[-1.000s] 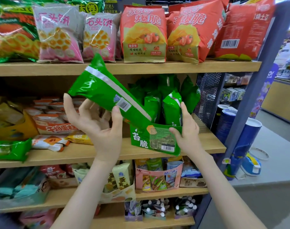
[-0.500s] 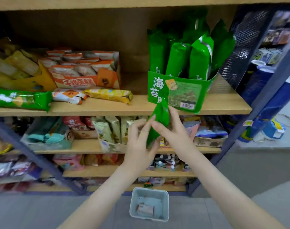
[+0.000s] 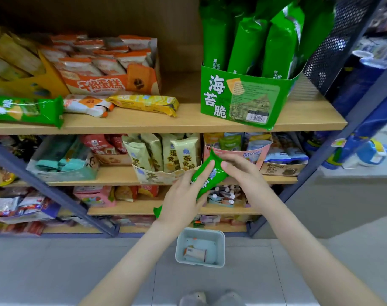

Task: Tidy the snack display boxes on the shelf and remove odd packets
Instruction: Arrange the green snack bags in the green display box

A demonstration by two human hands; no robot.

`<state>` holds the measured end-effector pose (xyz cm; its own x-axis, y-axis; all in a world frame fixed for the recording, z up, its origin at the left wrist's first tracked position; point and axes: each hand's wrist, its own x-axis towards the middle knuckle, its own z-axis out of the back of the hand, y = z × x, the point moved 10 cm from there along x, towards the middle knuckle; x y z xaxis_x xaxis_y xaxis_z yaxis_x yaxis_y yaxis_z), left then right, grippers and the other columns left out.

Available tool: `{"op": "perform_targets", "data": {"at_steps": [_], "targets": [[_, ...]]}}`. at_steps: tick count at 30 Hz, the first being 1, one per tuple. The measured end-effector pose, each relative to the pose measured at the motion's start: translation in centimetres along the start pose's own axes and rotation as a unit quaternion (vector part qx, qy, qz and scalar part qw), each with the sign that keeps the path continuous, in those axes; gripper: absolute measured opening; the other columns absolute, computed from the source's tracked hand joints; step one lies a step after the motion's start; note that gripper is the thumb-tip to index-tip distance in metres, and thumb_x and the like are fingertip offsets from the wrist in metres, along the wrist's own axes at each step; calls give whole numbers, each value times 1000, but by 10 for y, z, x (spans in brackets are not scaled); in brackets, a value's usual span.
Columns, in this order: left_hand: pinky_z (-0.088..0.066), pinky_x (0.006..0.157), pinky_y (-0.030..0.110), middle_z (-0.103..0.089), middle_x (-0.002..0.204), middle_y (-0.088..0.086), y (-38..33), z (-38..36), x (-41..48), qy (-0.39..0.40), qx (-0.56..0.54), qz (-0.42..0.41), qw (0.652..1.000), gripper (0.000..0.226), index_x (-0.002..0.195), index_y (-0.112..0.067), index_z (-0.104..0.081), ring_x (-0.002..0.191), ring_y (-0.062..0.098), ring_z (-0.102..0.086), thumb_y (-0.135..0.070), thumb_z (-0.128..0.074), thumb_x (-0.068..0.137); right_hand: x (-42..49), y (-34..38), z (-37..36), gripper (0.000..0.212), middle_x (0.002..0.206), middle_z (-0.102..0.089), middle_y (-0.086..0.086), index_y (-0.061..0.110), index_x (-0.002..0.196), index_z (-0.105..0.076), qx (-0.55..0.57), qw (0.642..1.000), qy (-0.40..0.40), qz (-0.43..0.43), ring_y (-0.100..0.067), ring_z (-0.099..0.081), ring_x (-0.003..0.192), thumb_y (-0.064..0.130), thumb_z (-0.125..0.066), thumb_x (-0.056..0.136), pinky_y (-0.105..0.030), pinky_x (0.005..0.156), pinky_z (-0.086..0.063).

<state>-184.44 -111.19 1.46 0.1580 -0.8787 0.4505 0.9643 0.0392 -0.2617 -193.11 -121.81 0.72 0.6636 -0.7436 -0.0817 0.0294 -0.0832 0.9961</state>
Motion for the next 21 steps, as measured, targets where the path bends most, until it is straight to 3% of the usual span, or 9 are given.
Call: {"op": "perform_targets", "data": {"at_steps": [2,5,8,10,13,18,20,21], "targets": [[-52,57,27,-64,105,14,-2,0,-4,-19,55,-15,998,102,150,-28,-25,80,28,-66,-24,-86,70,1,-3,3,15,104,-69,-3,19,105,-67,-52,999,-5,0,-15,-66,98,13,-58,95,-19,77,-53],[-54,62,31,-64,106,14,-1,-7,-10,-14,79,-26,996,113,152,-29,-18,79,28,-64,-23,-89,65,2,-8,12,18,87,-65,8,23,88,-66,-112,993,-42,0,-6,-59,83,7,-60,93,-12,72,-45],[-55,72,35,-62,109,13,1,-13,-14,-5,66,-18,998,116,152,-25,-16,88,30,-62,-22,-90,63,3,-20,20,22,77,-60,4,18,84,-65,-53,995,-77,-20,-4,-55,71,-1,-58,92,-13,68,-44],[-54,79,37,-62,110,11,9,-12,-13,0,68,11,998,113,152,-16,-23,94,30,-60,-26,-90,62,2,-33,21,20,83,-63,-1,13,89,-65,6,996,-75,-44,-9,-58,78,-2,-54,94,-15,72,-45],[-53,82,38,-62,110,9,23,-10,-12,0,45,46,998,96,141,-7,-41,100,30,-59,-30,-89,62,4,-40,22,15,95,-64,-10,6,95,-61,36,998,-44,-30,-19,-58,91,0,-48,97,-30,84,-44],[-52,80,42,-58,111,14,10,1,-16,-57,64,10,996,83,135,-15,-42,102,29,-49,-24,-87,65,3,-31,30,23,83,-61,-3,12,86,-56,76,996,-31,29,-18,-57,81,-2,-43,98,-33,79,-42],[-50,79,43,-58,108,17,5,4,-16,-76,79,5,994,85,135,-16,-43,99,31,-50,-18,-88,63,1,-28,29,8,82,-63,-2,11,88,-56,113,992,-22,45,-15,-60,79,8,-54,95,-33,78,-45],[-50,79,42,-58,109,17,5,3,-16,-79,76,11,994,84,135,-16,-42,98,31,-51,-17,-88,64,0,-28,28,14,87,-65,-2,10,94,-57,143,988,-20,49,-15,-62,82,20,-66,89,-34,79,-48]]}}
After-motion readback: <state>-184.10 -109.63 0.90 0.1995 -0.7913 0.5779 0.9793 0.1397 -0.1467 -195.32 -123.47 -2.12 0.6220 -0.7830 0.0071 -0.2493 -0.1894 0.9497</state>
